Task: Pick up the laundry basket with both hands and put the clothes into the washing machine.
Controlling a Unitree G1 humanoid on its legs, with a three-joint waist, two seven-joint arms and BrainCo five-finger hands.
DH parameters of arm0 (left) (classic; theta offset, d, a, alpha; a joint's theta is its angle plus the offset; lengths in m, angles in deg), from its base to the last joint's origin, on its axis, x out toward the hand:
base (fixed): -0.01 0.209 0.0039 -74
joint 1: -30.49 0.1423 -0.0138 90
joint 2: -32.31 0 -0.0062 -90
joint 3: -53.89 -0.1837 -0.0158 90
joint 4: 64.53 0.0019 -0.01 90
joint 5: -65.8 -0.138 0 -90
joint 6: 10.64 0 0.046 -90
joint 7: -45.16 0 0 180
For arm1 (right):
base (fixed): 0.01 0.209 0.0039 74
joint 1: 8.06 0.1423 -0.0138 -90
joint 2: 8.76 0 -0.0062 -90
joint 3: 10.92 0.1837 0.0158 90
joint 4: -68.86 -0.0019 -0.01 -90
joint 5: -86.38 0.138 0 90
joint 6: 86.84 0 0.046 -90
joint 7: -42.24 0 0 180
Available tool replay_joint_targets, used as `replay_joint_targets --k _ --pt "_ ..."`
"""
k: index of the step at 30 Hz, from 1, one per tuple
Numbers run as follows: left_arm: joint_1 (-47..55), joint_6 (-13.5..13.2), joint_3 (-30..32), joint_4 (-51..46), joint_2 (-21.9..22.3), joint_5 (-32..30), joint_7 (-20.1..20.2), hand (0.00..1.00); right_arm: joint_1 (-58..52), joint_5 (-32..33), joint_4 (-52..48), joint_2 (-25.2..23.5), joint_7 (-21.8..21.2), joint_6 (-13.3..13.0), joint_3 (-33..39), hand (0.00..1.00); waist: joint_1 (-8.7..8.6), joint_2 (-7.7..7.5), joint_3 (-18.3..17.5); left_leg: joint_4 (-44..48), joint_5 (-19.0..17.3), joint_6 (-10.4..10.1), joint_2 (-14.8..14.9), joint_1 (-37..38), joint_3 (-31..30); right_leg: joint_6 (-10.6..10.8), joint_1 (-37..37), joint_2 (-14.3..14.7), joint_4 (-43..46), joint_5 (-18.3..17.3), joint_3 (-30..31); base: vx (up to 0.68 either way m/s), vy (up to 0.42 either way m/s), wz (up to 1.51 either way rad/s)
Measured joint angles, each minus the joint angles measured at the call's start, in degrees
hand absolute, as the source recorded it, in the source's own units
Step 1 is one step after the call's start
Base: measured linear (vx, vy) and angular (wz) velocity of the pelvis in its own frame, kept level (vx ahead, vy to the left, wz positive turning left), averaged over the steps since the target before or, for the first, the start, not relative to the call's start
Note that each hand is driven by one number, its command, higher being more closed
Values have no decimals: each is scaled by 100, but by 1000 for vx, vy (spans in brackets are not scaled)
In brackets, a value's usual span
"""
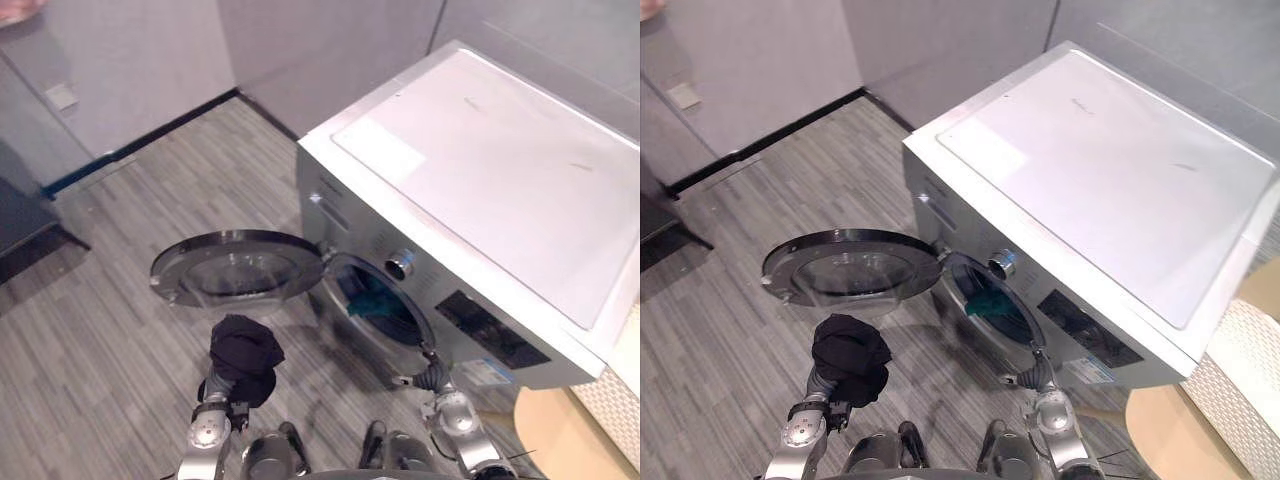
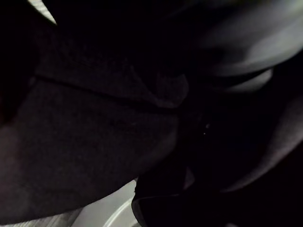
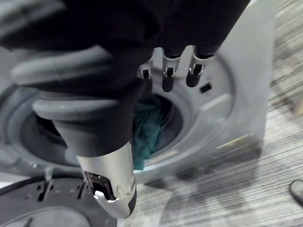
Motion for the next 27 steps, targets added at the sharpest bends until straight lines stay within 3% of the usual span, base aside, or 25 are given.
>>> replay_joint_targets --k 3,4,5,6,7,8,9,11,13,17,20,22,27 --pt "-23 13 -4 127 61 6 4 100 3 15 153 192 42 14 1 0 3 112 82 1071 130 -179 170 -295 -565 -53 213 133 -160 75 302 56 -89 -51" --pt "-20 12 8 170 82 12 -4 100 40 27 196 230 103 14 5 0 99 125 124 1567 183 -126 117 -583 -1042 -71 298 136 -204 118 560 90 47 -99" --pt "-68 11 0 298 145 14 -3 100 112 35 277 211 125 18 67 0 172 123 170 1191 -124 -226 -206 -666 -1842 -52 252 97 -218 207 806 89 67 -95" --pt "-75 10 -6 314 152 13 -3 100 130 35 292 201 125 19 102 0 167 138 173 1034 -126 -228 -258 -657 -1986 -46 239 95 -215 217 868 57 111 -92" --pt "-89 11 -15 364 191 15 -3 100 168 46 302 167 128 25 214 0 153 193 196 375 -73 -285 -353 -572 -2405 -18 185 106 -164 234 1056 49 181 -92" --pt "-91 9 -26 407 247 15 -5 100 183 54 294 179 143 22 302 0 152 350 165 -381 333 -477 -333 -402 -2654 37 81 221 -94 264 1270 48 212 -108" --pt "-104 5 -42 447 254 16 -5 100 204 54 312 162 161 19 332 0 147 429 152 -489 384 -471 -304 -360 -2711 83 50 277 -84 241 1369 34 192 -101" --pt "-400 59 -157 733 194 16 3 100 152 66 346 17 233 22 433 0 67 220 173 -573 388 -451 -481 -266 -2422 229 -2 76 -148 287 1614 19 172 -50" --pt "-438 85 -333 731 181 13 28 100 55 107 346 -3 237 27 517 0 -10 206 168 -489 274 -275 -556 -176 -2071 327 -104 -28 -78 303 1912 2 198 -62" --pt "-505 108 -330 680 162 24 44 100 136 232 344 -6 248 37 520 0 -26 226 341 70 25 -170 -500 -323 -1627 446 -585 -12 513 248 2309 -48 74 -73" --pt "-759 105 -328 297 181 224 -25 100 349 301 189 -8 332 58 524 0 -43 244 708 1251 -442 -148 -294 -1039 -1512 458 -1419 11 1654 -73 2307 -178 10 -42" --pt "-1040 99 -331 -77 235 656 -103 100 417 494 -236 -66 455 121 525 0 -38 234 963 2342 -971 -73 -122 -1926 -1545 469 -2338 -25 2735 -523 2279 -230 -16 -4" --pt "-1391 83 -317 -580 493 1866 -316 100 649 874 -893 -261 668 193 523 0 -6 167 1419 3760 -1453 -73 154 -3149 -1637 400 -3616 -11 4124 -931 2291 -206 -18 -5"
